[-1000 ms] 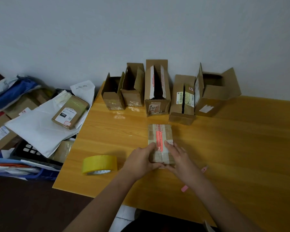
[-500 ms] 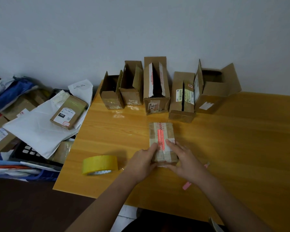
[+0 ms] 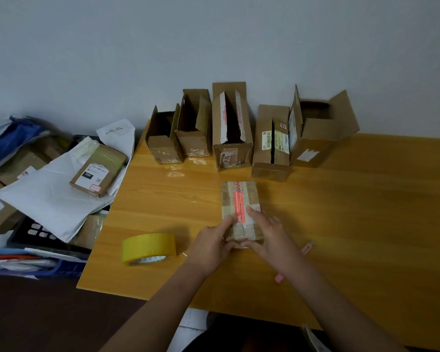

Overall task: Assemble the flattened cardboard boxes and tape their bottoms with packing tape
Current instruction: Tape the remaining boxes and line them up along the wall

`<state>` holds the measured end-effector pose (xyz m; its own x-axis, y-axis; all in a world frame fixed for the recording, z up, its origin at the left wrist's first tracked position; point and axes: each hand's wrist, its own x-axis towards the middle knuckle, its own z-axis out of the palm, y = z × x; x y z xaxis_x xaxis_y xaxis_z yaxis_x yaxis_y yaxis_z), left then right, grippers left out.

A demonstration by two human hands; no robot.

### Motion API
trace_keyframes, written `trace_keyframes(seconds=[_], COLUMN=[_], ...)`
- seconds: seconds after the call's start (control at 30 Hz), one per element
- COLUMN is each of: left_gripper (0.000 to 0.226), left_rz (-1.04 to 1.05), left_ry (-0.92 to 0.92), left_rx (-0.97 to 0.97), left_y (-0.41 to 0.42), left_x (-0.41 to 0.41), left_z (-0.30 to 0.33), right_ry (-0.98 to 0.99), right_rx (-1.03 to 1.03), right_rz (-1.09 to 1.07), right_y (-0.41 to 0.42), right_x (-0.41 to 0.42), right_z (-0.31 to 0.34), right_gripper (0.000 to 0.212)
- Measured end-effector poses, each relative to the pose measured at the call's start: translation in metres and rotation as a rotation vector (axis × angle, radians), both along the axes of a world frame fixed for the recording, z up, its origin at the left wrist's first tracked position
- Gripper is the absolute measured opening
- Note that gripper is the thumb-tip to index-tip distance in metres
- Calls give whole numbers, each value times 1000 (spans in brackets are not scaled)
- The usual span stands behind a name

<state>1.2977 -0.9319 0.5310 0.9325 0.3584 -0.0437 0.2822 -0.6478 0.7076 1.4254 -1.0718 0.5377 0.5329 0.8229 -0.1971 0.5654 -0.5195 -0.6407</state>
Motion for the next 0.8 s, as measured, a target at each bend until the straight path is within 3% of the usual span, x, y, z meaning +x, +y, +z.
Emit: trace_keyframes(seconds=[0.1, 0.2, 0.23, 0.3, 0.37, 0.47, 0.53, 0.63, 0.8], left_gripper=[56, 51, 49, 54, 56, 43, 51, 49, 38], left_rz=[-12, -99, -133, -158, -51, 250, 411, 476, 571], left_ry=[-10, 57, 100, 152, 96, -45, -62, 24, 31], left_rx=[-17, -93, -64, 176, 302, 83, -192, -558, -483], left_y=[1, 5, 7, 8, 10, 21, 33, 41, 31], left_x=[-3, -8, -11, -18, -20, -6, 11, 30, 20], left_z=[-1, 9, 16, 28, 38, 37, 34, 36, 23], right_ry=[69, 258, 348, 466, 344, 12, 24, 181, 173], right_rx=[18, -1, -19, 11, 79, 98, 76, 65, 178], right_rz=[15, 28, 36, 0, -160, -533, -630, -554, -491], right_y=[-5, -12, -14, -15, -19, -26, -25, -17, -4], right_x=[3, 14, 17, 19, 15, 3, -5, -13, -5], right_z=[2, 10, 15, 23, 29, 31, 28, 26, 29], right_gripper=[81, 82, 83, 88, 82, 51, 37, 42, 56])
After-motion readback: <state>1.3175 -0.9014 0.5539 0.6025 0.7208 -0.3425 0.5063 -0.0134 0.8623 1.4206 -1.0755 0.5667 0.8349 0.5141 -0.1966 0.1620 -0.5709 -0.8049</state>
